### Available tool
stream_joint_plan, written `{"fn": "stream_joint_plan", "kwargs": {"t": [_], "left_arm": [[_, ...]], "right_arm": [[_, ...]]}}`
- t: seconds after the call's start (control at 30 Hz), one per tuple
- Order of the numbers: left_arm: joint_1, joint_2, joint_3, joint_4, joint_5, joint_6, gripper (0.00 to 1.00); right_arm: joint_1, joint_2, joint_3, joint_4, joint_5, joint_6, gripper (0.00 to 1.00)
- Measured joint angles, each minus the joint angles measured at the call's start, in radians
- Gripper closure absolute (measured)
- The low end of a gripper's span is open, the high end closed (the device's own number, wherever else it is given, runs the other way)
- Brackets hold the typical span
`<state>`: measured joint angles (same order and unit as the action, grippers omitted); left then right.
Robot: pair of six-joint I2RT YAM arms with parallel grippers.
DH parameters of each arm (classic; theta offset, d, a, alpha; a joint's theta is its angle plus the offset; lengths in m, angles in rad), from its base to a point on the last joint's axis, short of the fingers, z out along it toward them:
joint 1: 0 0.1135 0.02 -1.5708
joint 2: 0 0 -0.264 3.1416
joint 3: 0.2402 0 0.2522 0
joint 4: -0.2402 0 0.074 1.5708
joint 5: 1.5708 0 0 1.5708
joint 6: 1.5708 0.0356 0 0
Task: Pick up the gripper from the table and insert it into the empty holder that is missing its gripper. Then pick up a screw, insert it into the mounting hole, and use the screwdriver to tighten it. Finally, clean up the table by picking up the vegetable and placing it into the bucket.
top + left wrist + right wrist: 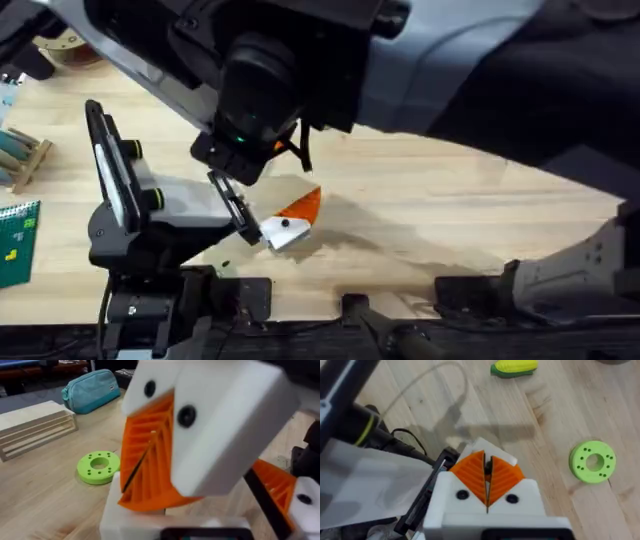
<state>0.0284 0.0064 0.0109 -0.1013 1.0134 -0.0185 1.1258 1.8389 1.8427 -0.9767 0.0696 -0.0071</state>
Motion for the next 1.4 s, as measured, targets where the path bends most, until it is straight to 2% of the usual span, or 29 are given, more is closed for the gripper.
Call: {"fn": "stream_joint_plan", "kwargs": {"t": [0.47, 0.9, 1.3, 1.4], "left_arm": [[-0.003, 0.000, 0.000, -0.001, 0.016, 0.002, 0.074], [-0.005, 0.000, 0.000, 0.000, 0.006, 0.008, 0.073], [-0.005, 0.000, 0.000, 0.000, -0.001, 0.010, 0.074], [-0.005, 0.000, 0.000, 0.000, -0.001, 0.011, 0.073]], "right_arm": [[0.000, -0.005, 0.000, -0.014, -0.001, 0.000, 0.996], [0.000, -0.022, -0.007, -0.041, -0.014, 0.000, 0.751], [-0.003, -0.026, -0.006, -0.026, -0.018, 0.000, 0.737], [-0.007, -0.029, 0.031, -0.025, -0.026, 0.000, 0.718]]}}
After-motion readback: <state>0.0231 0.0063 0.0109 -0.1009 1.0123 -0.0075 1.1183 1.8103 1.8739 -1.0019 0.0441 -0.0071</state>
